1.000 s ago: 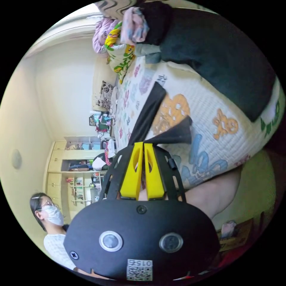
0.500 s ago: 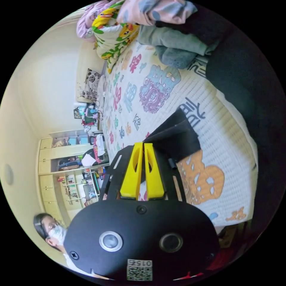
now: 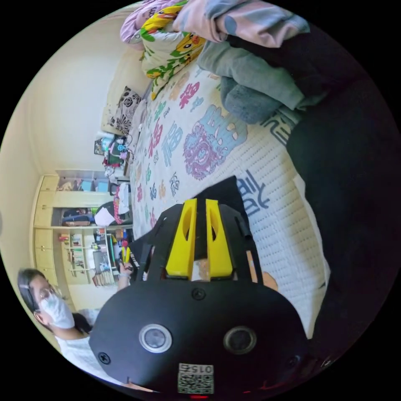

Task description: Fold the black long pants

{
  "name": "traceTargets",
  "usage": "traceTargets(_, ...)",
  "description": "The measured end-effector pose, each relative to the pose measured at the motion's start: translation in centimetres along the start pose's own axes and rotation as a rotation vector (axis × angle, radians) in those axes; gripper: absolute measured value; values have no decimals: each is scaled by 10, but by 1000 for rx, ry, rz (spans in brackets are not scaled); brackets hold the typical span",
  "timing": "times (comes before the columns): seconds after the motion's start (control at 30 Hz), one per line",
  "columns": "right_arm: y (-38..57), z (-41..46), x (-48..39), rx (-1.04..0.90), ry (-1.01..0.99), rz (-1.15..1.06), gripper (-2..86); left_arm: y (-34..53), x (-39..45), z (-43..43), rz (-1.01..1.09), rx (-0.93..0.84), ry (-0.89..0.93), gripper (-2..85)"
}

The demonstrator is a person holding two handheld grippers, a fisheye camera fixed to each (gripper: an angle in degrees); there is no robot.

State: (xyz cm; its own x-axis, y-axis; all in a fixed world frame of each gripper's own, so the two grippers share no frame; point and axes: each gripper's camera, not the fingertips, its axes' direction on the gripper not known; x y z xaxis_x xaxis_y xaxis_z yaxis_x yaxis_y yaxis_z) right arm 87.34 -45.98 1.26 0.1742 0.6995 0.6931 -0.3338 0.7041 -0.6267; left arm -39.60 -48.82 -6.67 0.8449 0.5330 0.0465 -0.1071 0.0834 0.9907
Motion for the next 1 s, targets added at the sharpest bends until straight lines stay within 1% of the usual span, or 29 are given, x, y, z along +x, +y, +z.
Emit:
traceTargets(0.1, 33, -14, 12, 29, 57, 30, 60, 15, -12, 0, 39, 28, 90, 78)
traceTargets(0.17, 53, -23, 25, 61, 18, 58, 67, 27, -18, 0, 77, 34, 99, 71)
traceTargets(0.23, 67, -28, 39, 81, -56, 79, 73, 41, -26, 9, 109, -30, 56, 66)
traceTargets(0.3, 80, -31, 57, 126, -137, 138, 78, 65, -37, 38, 163, -183, -7, 73)
traceTargets(0.4, 81, -32, 70, 193, -279, 189, 81, 97, -59, 82, 191, -335, -74, 78)
traceTargets(0.43, 80, -32, 71, 202, -299, 194, 82, 103, -65, 87, 181, -329, -107, 76)
traceTargets(0.47, 76, -32, 71, 214, -317, 197, 82, 117, -80, 93, 135, -260, -173, 73)
traceTargets(0.5, 71, -33, 70, 223, -320, 195, 83, 129, -95, 100, 103, -194, -168, 73)
traceTargets(0.53, 68, -33, 70, 229, -324, 194, 83, 133, -103, 106, 89, -188, -154, 77)
traceTargets(0.6, 55, -34, 69, 255, -374, 200, 84, 148, -137, 135, 15, -253, -118, 90)
traceTargets(0.63, 51, -34, 69, 259, -393, 204, 82, 152, -145, 142, -1, -259, -124, 94)
traceTargets(0.67, 44, -33, 68, 256, -418, 208, 79, 159, -160, 154, -22, -244, -131, 96)
traceTargets(0.77, 33, -36, 66, 244, -371, 232, 49, 169, -189, 186, -38, -210, -124, 96)
traceTargets(0.83, 33, -43, 70, 247, -385, 258, 39, 172, -206, 208, -46, -199, -112, 90)
traceTargets(0.93, 35, -61, 71, 229, -332, 242, 27, 176, -235, 242, -59, -210, -97, 57)
traceTargets(1.0, 36, -78, 70, 205, -297, 222, 21, 185, -259, 261, -98, -230, -127, 20)
